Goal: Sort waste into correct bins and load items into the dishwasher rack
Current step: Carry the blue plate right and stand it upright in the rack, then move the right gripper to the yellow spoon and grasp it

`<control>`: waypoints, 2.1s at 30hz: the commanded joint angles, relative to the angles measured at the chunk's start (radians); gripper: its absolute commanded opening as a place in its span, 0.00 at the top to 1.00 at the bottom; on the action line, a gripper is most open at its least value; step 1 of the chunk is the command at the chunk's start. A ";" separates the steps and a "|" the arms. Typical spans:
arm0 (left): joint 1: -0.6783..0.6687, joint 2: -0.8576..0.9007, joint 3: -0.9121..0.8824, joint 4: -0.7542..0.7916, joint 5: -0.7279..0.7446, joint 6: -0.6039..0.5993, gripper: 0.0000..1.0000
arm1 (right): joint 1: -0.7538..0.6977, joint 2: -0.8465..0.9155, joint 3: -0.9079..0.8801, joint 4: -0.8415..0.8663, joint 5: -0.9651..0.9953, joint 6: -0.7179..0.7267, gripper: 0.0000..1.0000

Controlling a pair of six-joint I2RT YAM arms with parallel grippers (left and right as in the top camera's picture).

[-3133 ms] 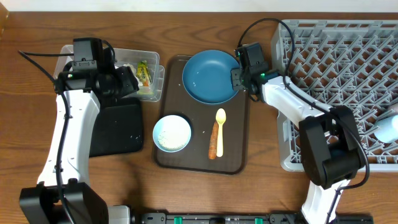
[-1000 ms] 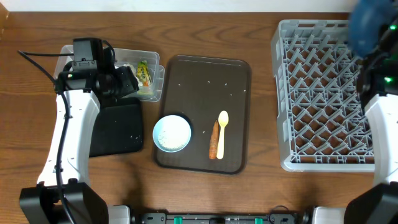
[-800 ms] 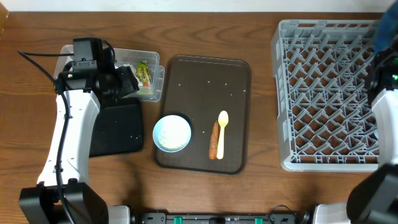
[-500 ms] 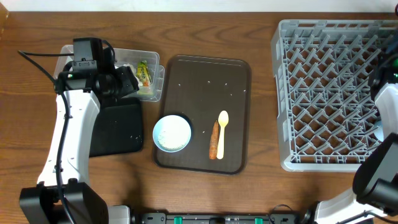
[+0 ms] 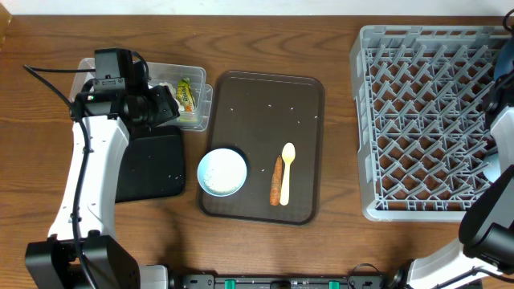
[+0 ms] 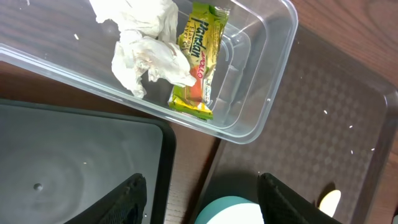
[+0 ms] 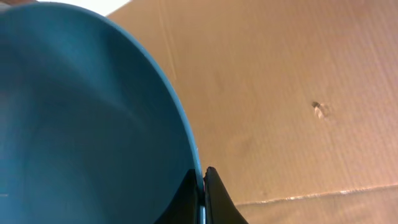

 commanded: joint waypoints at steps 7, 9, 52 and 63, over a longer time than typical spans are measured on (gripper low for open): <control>0.003 -0.001 0.005 -0.001 -0.013 -0.002 0.40 | 0.056 0.019 -0.010 -0.232 -0.121 0.316 0.96; 0.003 -0.001 0.005 -0.001 -0.013 -0.002 0.41 | 0.073 0.019 -0.010 -0.297 -0.122 0.352 0.94; 0.003 -0.001 0.005 -0.005 -0.013 -0.001 0.40 | 0.538 -0.292 -0.010 -0.929 -0.855 1.073 0.36; 0.003 -0.001 0.005 -0.005 -0.013 -0.001 0.40 | 0.866 -0.074 -0.010 -0.967 -0.837 1.173 0.34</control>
